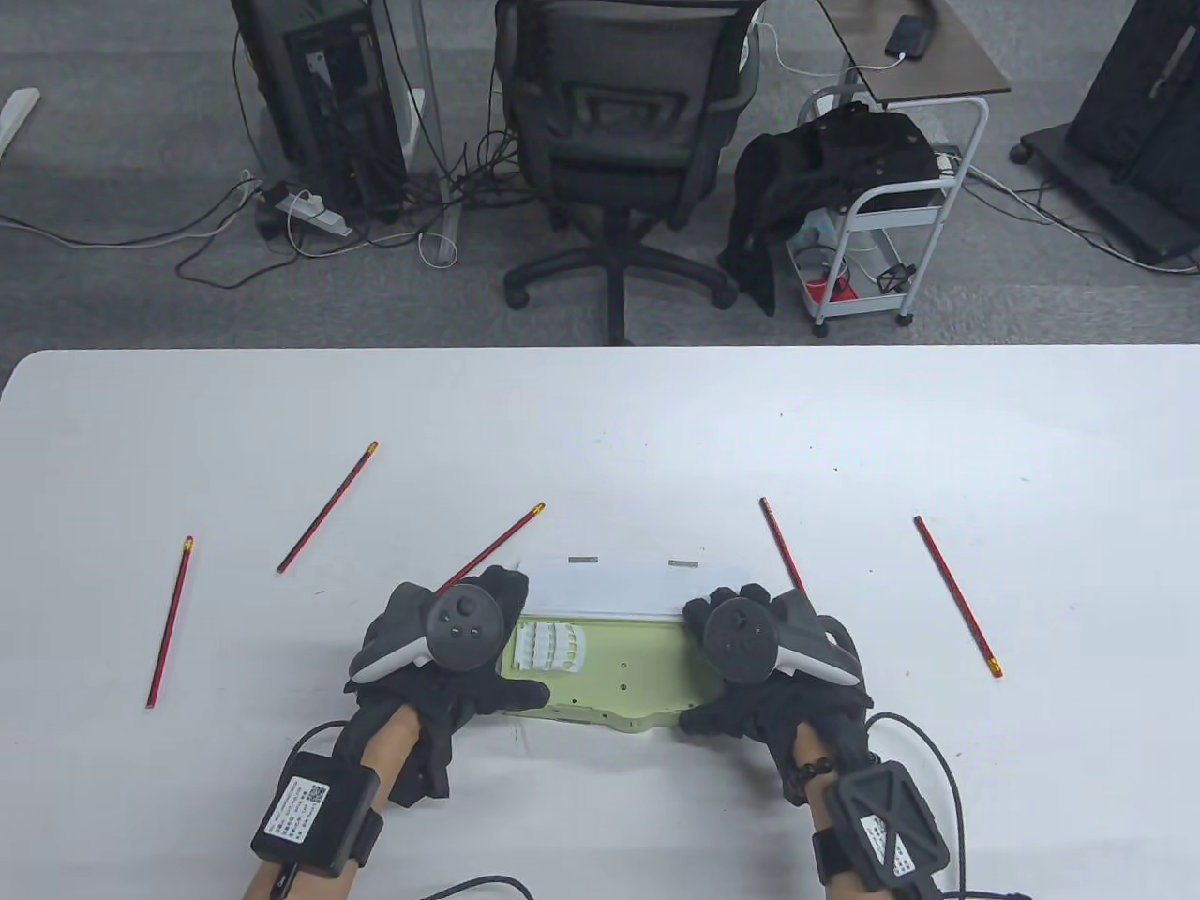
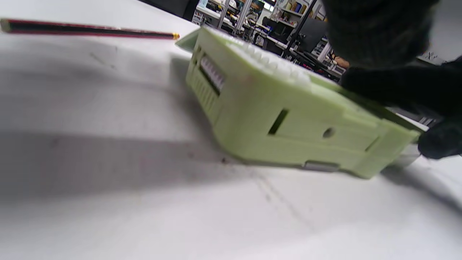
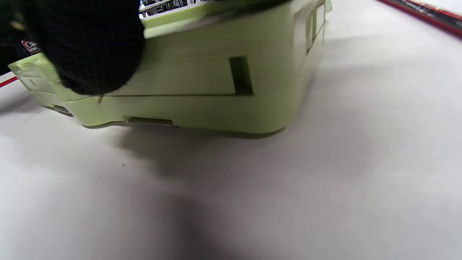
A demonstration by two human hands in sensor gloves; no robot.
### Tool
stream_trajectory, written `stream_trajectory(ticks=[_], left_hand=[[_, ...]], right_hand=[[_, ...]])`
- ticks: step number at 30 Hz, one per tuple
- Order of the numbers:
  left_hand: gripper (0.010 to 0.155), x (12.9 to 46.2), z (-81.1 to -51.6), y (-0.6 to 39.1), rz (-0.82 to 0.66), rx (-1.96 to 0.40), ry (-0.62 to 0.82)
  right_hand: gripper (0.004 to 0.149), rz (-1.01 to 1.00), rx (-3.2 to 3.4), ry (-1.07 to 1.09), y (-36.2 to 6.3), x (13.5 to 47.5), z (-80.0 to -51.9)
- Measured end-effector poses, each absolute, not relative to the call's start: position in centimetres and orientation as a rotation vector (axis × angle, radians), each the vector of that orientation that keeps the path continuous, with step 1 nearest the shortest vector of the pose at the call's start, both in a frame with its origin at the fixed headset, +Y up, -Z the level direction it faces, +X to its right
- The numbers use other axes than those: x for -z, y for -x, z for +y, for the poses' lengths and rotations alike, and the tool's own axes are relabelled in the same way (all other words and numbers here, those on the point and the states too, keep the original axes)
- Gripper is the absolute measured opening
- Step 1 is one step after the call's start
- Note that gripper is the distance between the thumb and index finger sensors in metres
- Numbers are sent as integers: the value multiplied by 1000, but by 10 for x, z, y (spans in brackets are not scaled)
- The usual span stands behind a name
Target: Organize multifunction pencil case
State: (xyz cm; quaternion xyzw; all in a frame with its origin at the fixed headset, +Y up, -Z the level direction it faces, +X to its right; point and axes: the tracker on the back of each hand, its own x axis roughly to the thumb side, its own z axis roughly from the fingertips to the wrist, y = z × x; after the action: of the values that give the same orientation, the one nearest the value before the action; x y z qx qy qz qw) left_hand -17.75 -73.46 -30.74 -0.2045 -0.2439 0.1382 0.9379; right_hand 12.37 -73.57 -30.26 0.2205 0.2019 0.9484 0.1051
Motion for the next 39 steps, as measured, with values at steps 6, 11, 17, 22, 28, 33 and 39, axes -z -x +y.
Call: stream_trajectory(ticks=[6,11,17,22,28,33,39], left_hand=[[119,307,-749,179,-520,-263,438],[116,311,-755,176,-527,-236,459],[115,310,-754,175,-525,-217,401],[114,310,-753,175,-514,-201,410],[113,310,-754,179,-518,-215,434],[113,311,-753,179,-517,-211,439],[112,314,-750,179,-514,-205,466]], right_hand=[[108,601,-2801,-660,-124,303,-736],[108,603,-2795,-657,-125,303,-735],[100,477,-2676,-594,-142,300,-723],[79,67,-2698,-333,-175,294,-697],[69,-29,-2879,59,-203,297,-710],[60,-29,-2988,265,-209,307,-717],[50,108,-3152,389,-210,328,-731]])
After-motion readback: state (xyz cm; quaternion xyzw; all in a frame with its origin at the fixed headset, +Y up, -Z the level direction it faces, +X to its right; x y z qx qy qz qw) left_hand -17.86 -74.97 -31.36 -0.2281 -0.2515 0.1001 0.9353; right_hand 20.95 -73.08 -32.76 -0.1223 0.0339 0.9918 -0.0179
